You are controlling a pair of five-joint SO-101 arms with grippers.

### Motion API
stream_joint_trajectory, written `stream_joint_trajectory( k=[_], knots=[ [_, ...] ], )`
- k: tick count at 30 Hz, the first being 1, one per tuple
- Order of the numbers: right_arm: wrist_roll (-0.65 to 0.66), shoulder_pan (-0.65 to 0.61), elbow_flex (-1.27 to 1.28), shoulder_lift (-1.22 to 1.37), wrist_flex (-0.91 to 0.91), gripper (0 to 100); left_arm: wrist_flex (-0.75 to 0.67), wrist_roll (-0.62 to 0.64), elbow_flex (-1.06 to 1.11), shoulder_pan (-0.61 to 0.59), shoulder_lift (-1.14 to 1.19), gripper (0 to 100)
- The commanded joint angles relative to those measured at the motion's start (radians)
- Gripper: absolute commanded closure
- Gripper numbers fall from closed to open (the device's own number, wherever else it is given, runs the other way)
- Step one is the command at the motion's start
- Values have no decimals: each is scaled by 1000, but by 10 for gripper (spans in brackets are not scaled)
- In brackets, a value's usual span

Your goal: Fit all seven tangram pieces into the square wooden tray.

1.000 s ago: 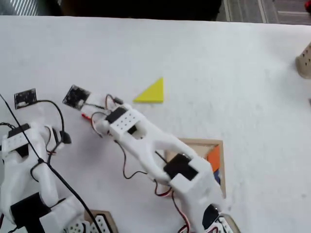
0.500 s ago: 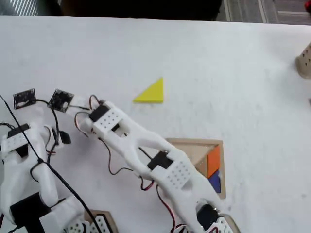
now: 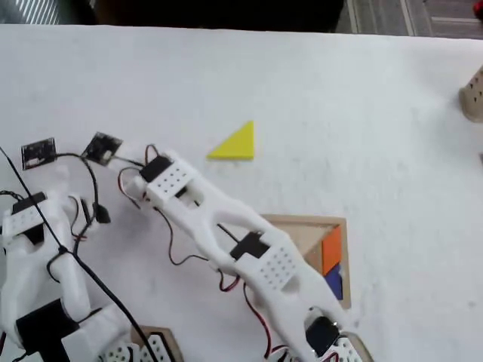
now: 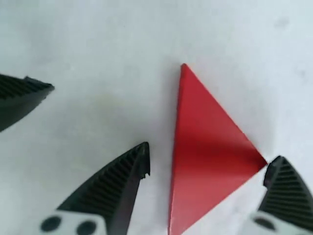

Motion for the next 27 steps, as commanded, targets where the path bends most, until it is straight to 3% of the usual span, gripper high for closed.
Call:
stream_joint_trajectory(
  k=[1,16,21,27],
  knots=[
    [-110,45,-21,-16,48,636,-11,0,-5,-7,-41,730],
    [-115,45,-51,-5,61,636,-11,0,-3,-7,-41,731],
    [-12,39,-54,8,42,636,-11,0,-3,-7,-41,731],
    [8,30,-54,12,44,636,-11,2,-3,-7,-41,731]
  ],
)
